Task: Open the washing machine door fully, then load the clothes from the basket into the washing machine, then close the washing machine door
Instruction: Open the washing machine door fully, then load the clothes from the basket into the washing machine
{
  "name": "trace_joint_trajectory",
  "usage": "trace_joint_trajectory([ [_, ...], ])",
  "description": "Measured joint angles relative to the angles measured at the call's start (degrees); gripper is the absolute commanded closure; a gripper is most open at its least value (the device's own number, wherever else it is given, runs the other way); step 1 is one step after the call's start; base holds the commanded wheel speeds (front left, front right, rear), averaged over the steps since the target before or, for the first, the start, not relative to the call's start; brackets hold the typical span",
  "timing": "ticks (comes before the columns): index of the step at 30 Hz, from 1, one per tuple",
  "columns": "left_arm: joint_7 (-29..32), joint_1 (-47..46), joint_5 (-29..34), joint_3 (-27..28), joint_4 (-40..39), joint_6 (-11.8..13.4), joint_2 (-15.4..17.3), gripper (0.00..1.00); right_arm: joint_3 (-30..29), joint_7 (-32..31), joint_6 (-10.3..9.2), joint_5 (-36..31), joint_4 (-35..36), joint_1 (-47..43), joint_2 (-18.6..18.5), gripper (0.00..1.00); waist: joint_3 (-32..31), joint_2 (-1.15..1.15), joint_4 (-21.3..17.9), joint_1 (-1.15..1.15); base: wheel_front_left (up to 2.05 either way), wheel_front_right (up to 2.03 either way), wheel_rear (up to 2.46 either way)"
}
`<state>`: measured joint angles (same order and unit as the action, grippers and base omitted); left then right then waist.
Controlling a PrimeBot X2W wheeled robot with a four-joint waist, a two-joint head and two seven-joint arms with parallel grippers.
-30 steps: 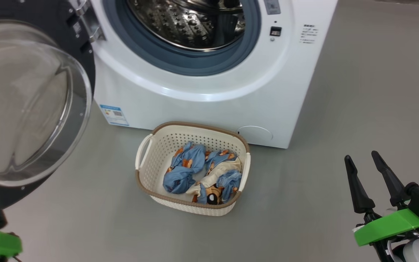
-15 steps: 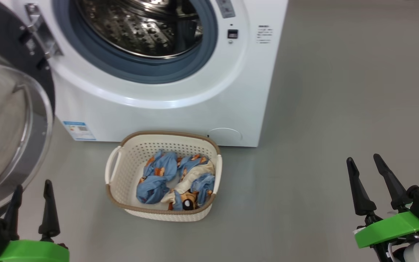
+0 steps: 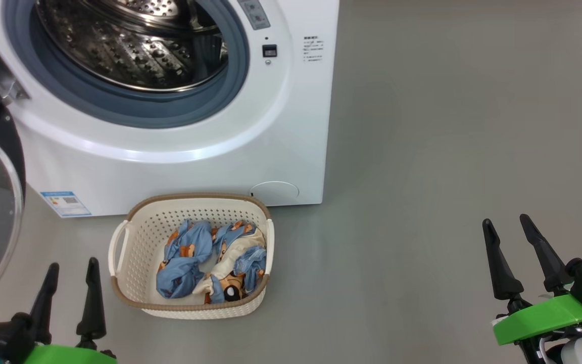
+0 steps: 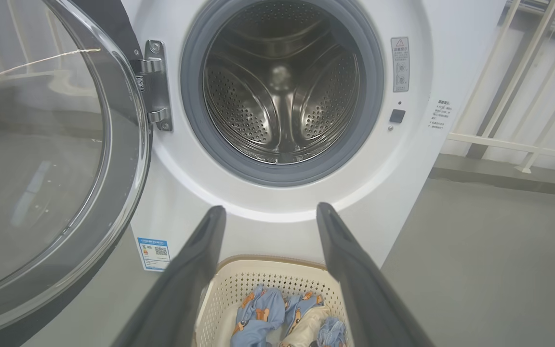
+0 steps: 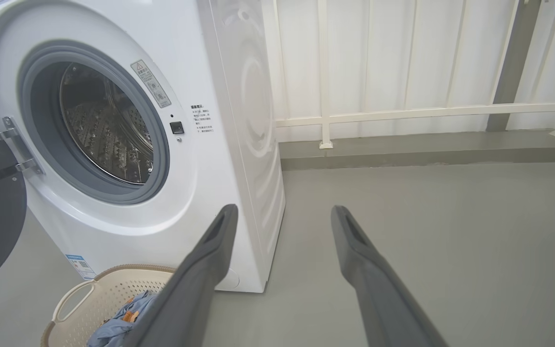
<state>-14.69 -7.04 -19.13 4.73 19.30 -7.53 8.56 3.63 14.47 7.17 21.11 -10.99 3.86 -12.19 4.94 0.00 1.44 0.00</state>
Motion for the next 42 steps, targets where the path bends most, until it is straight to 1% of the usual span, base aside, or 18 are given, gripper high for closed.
trace_joint_trajectory([
  [11,0.0,3.1,-1.5,-0.9,-1.6,0.0,0.0,0.00,-0.1,0.0,0.00,0.0,0.1,0.0,0.6,0.00,-0.2,0.00,-1.9,0.00,0.00,0.00,0.00],
  [21,0.0,4.0,-2.4,-1.1,-2.4,0.0,0.0,0.00,-0.1,0.0,0.00,0.0,0.4,-0.9,0.7,0.00,-0.6,0.00,-1.9,0.00,0.00,0.00,0.00],
  [27,0.0,4.1,-2.5,-2.4,-2.4,0.0,0.4,0.00,-0.1,0.0,0.00,0.0,0.4,-0.9,0.7,0.00,-0.3,0.00,-1.9,0.00,0.03,-0.11,0.08],
  [42,0.0,4.1,-3.1,-2.8,-2.4,0.0,0.8,0.00,-0.1,0.0,0.00,0.0,0.4,-0.9,1.0,0.00,0.1,0.00,-2.0,0.00,0.50,-1.28,0.78],
])
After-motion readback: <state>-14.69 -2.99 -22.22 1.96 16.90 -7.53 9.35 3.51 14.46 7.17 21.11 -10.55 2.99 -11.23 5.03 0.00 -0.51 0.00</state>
